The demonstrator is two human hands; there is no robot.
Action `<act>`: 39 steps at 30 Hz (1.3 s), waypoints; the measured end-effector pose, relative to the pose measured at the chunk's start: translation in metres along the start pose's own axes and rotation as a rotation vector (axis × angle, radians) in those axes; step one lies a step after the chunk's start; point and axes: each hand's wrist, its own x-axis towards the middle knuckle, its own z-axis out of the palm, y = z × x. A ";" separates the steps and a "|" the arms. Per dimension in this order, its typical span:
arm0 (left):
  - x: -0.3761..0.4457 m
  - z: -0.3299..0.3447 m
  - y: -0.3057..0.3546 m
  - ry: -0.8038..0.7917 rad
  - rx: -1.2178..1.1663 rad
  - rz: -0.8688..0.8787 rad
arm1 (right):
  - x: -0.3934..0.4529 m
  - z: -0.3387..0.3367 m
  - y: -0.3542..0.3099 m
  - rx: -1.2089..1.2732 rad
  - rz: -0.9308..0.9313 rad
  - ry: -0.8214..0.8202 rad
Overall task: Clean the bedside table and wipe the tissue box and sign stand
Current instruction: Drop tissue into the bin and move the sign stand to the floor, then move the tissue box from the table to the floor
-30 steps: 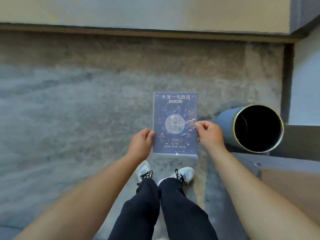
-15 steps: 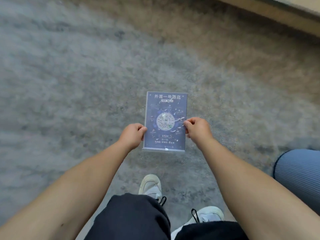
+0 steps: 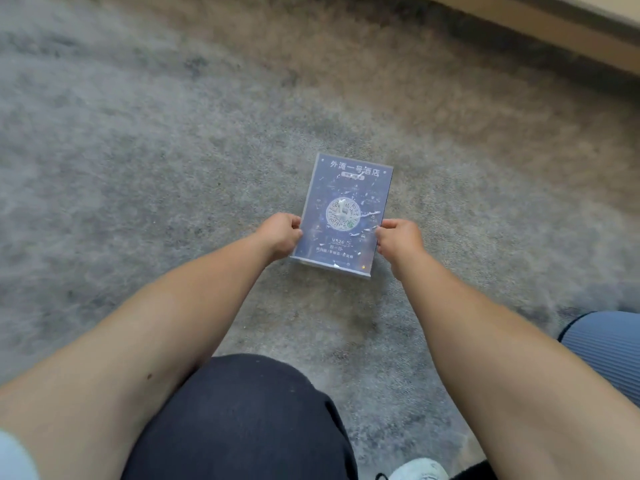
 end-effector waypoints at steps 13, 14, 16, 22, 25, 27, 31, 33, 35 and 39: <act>0.007 0.011 -0.002 -0.092 -0.091 0.013 | -0.003 -0.003 0.018 -0.050 0.043 -0.113; 0.008 0.010 -0.002 -0.092 -0.083 0.013 | -0.003 -0.005 0.017 -0.077 0.037 -0.123; 0.010 0.007 -0.001 -0.084 0.002 0.014 | -0.004 -0.009 0.013 -0.189 0.003 -0.161; -0.018 -0.010 0.035 0.035 0.753 0.096 | -0.031 -0.048 -0.015 -0.624 -0.132 -0.108; -0.051 -0.017 0.075 0.031 1.020 0.189 | -0.065 -0.082 -0.035 -0.831 -0.235 -0.001; -0.075 -0.017 0.106 0.041 1.108 0.264 | -0.093 -0.108 -0.046 -0.906 -0.313 0.052; -0.129 -0.006 0.163 0.023 1.240 0.422 | -0.154 -0.162 -0.052 -0.906 -0.390 0.105; -0.161 0.006 0.190 0.001 1.278 0.488 | -0.187 -0.190 -0.048 -0.872 -0.389 0.121; -0.198 0.021 0.218 -0.030 1.272 0.534 | -0.224 -0.220 -0.041 -0.824 -0.358 0.127; -0.285 0.060 0.275 -0.131 1.144 0.628 | -0.309 -0.289 -0.008 -0.672 -0.263 0.249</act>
